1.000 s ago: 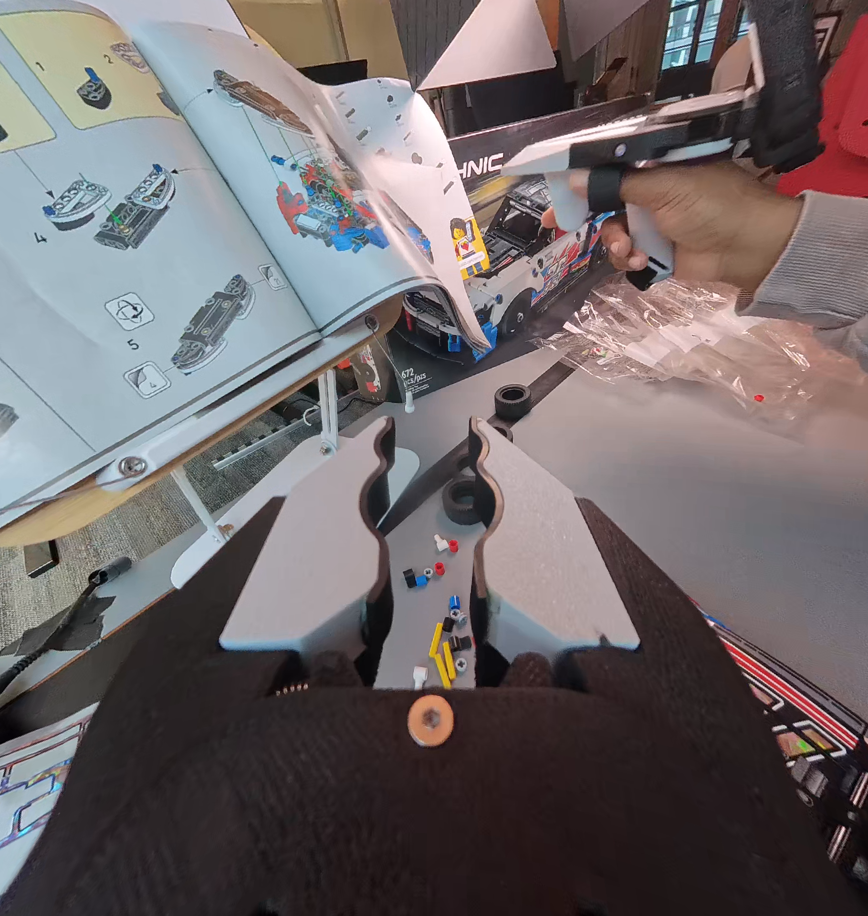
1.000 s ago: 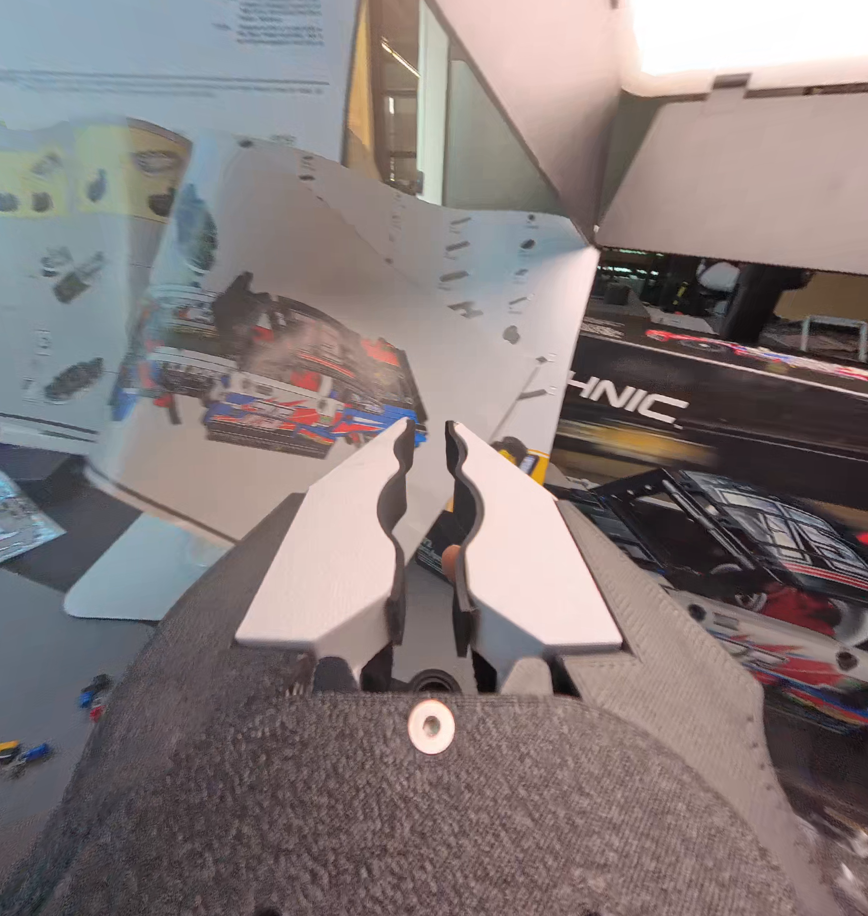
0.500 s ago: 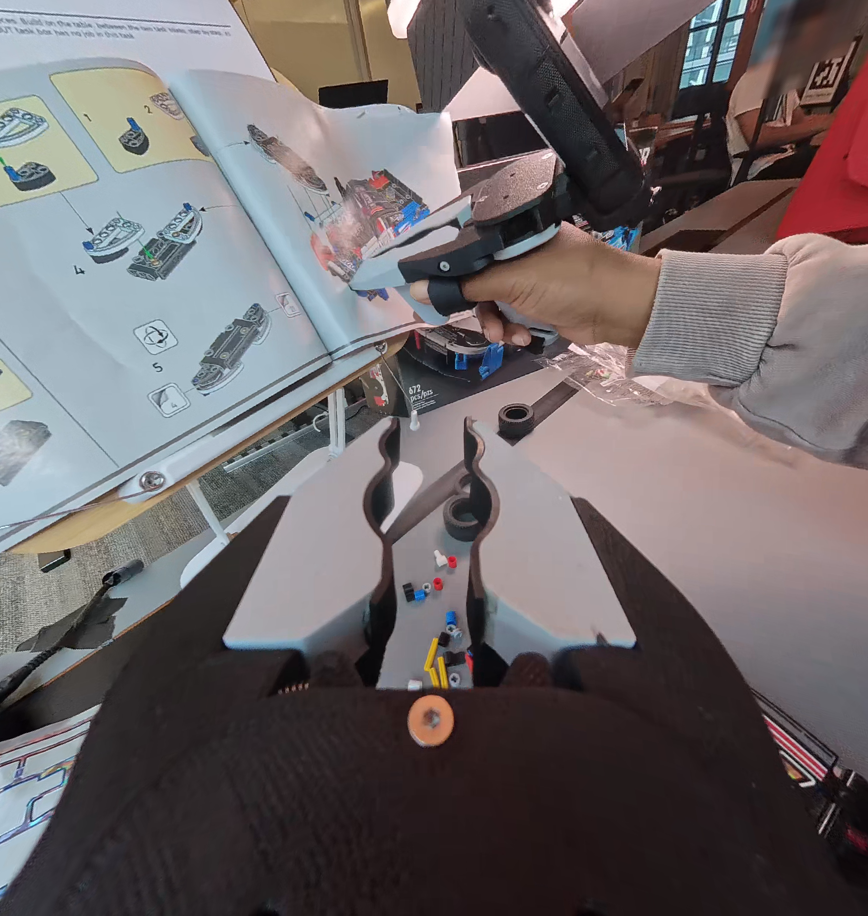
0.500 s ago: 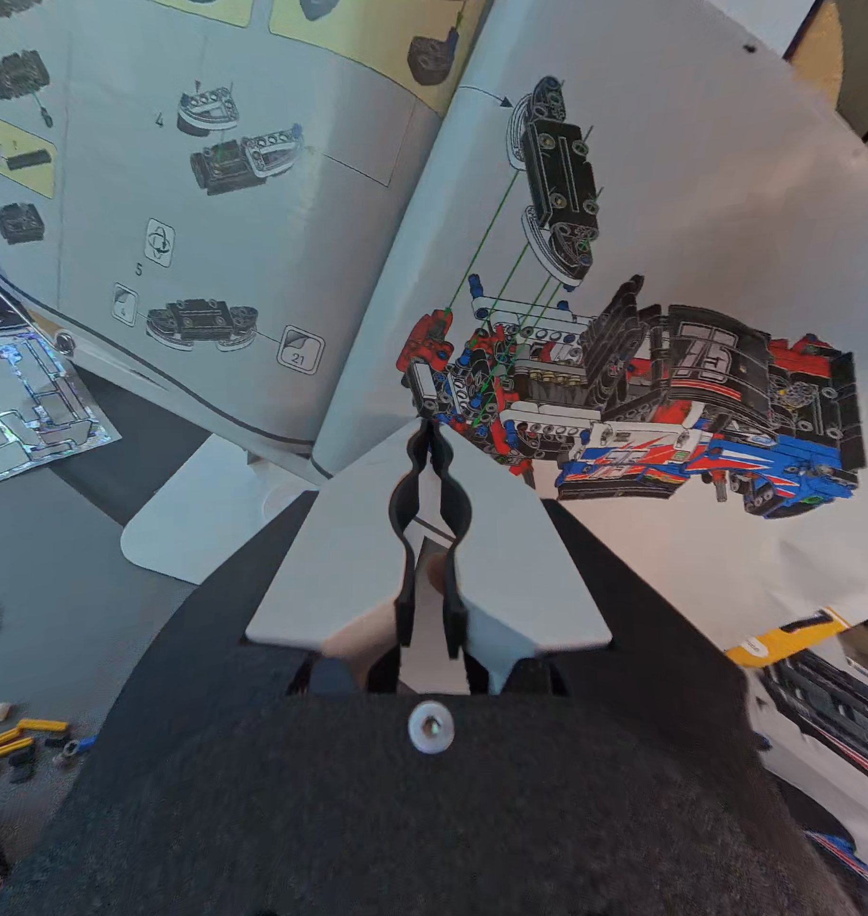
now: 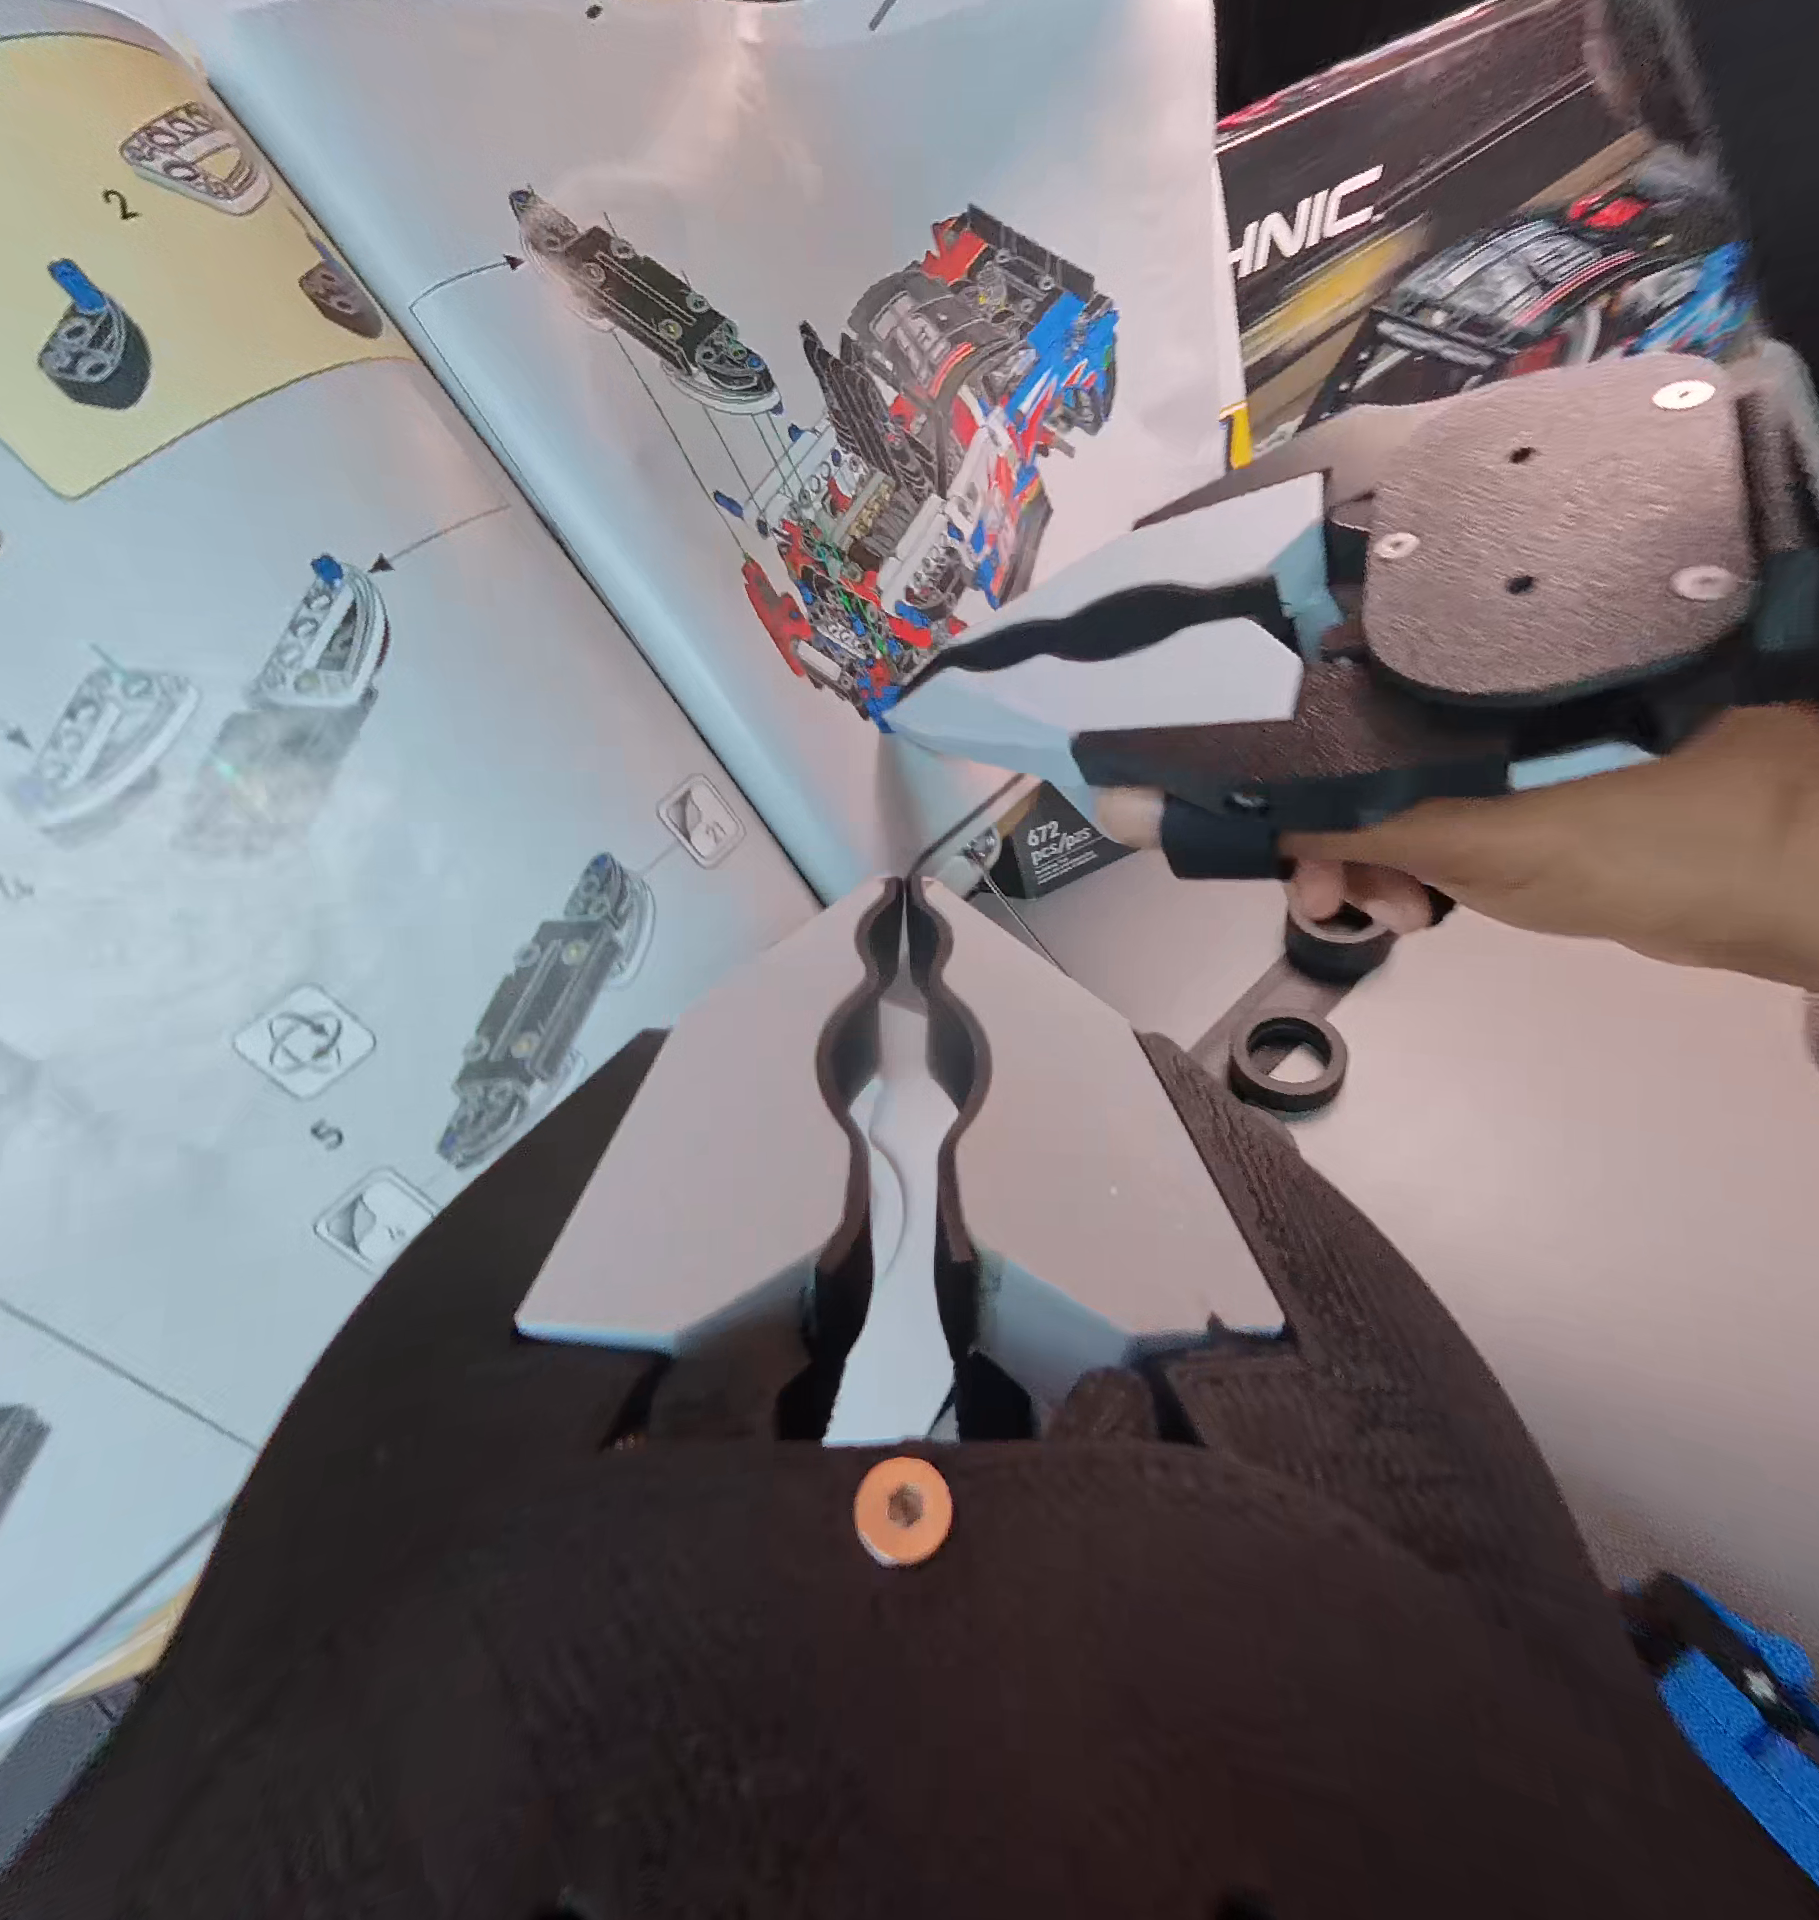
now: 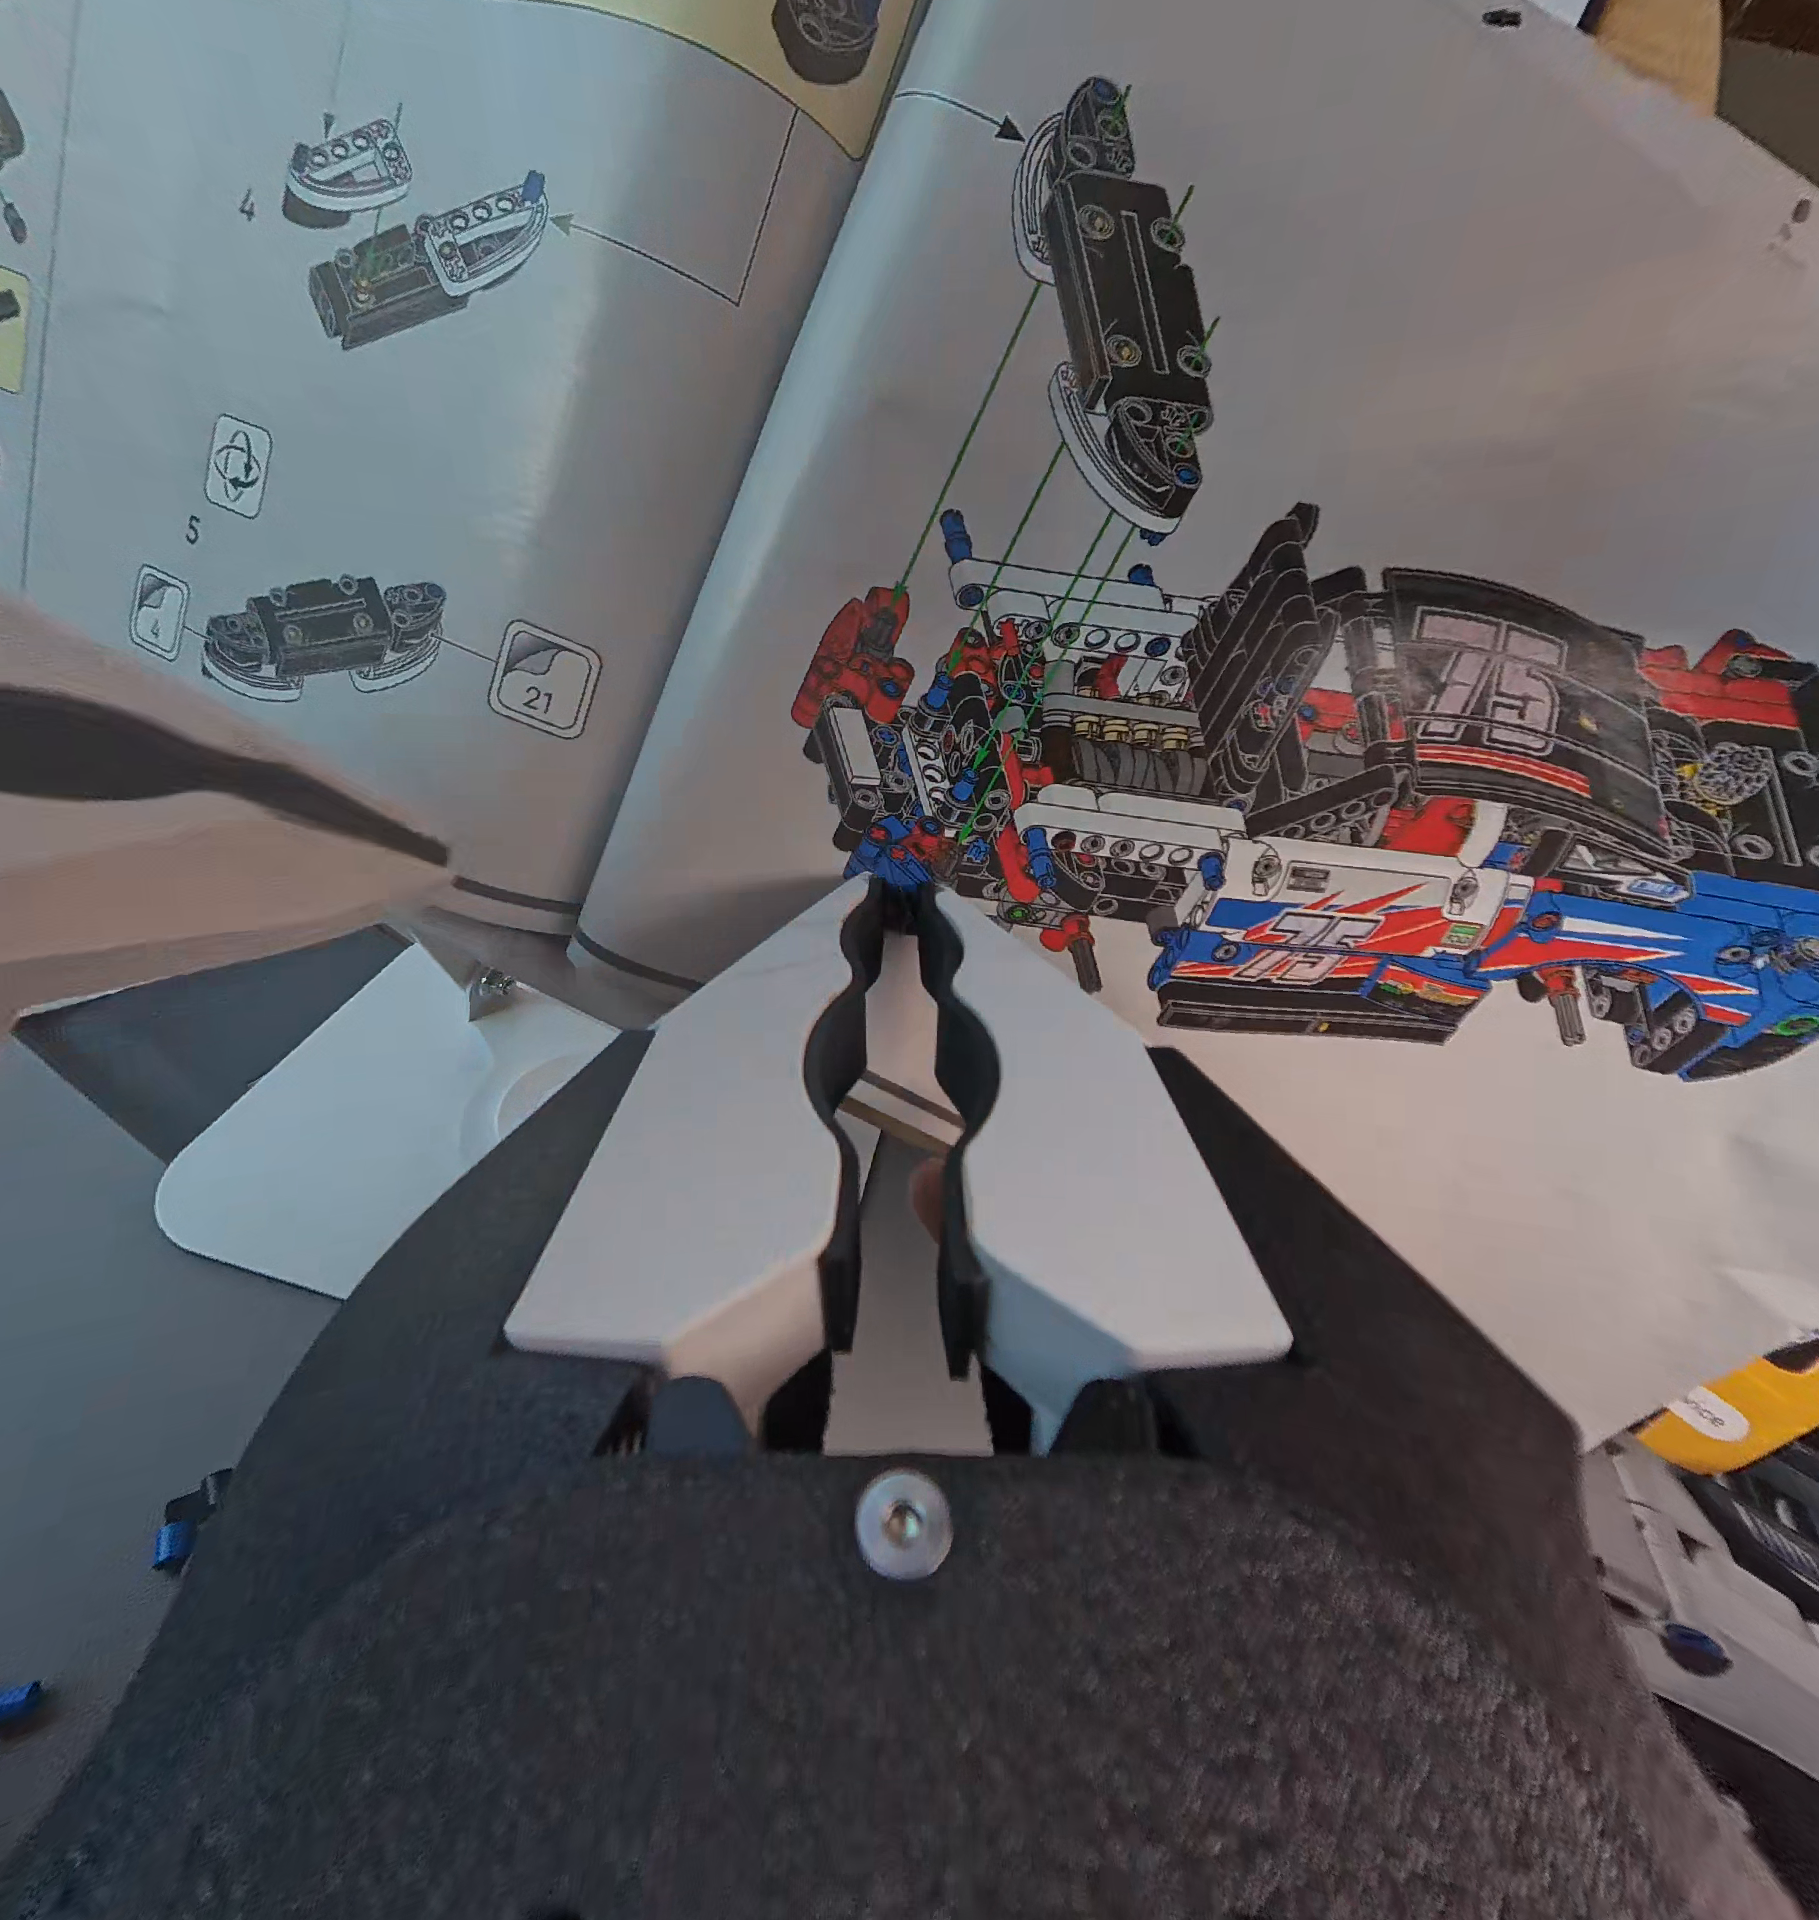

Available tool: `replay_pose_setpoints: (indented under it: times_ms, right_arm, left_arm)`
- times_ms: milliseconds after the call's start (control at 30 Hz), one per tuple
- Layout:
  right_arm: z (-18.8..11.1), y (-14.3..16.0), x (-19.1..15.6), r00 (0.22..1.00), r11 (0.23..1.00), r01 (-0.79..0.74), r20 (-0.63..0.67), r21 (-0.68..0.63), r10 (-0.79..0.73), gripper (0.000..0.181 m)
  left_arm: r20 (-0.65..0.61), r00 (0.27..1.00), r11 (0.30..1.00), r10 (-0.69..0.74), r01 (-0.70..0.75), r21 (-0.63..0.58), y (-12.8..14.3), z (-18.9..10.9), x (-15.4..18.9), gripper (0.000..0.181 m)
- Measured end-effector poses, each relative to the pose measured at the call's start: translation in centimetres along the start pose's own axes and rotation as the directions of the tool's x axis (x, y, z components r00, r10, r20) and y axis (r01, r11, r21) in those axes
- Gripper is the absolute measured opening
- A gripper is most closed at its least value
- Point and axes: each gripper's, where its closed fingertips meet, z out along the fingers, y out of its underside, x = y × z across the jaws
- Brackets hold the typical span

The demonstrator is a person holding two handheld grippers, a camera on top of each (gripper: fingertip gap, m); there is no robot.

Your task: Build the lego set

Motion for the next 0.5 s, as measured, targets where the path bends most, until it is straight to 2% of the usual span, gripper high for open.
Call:
replay_pose_setpoints:
  times_ms: [133, 233, 333, 400, 500]
  right_arm:
    - [-0.1, 0.3, 0.6, 0.999, 0.999, -0.042, -0.005, 0.002, 0.042, 0.002]
    - [-1.3, 0.8, 1.0, 0.998, 0.997, -0.067, 0.004, 0.035, 0.067, 0.005]
    - [-2.4, 2.6, -0.3, 0.993, 0.992, -0.112, 0.050, 0.050, 0.109, 0.011]
    - [-2.4, 4.1, -2.3, 0.993, 0.997, -0.067, 0.102, 0.035, 0.063, 0.020]
    - [-1.1, 6.6, -4.3, 0.992, 0.995, 0.084, 0.098, -0.058, -0.078, 0.034]
  left_arm:
    - [0.035, 0.998, 0.990, 0.049, -0.044, -0.135, 0.5, 3.6, -1.4, 0.000]
    - [0.040, 0.993, 0.980, 0.108, -0.100, -0.174, 0.5, 4.4, -1.3, 0.000]
    - [0.076, 0.982, 0.967, 0.171, -0.152, -0.205, 0.6, 4.7, -1.4, 0.000]
    - [0.089, 0.978, 0.960, 0.189, -0.165, -0.225, 0.8, 4.9, -1.5, 0.000]
    - [0.094, 0.975, 0.956, 0.202, -0.176, -0.236, 1.0, 5.2, -1.6, 0.000]
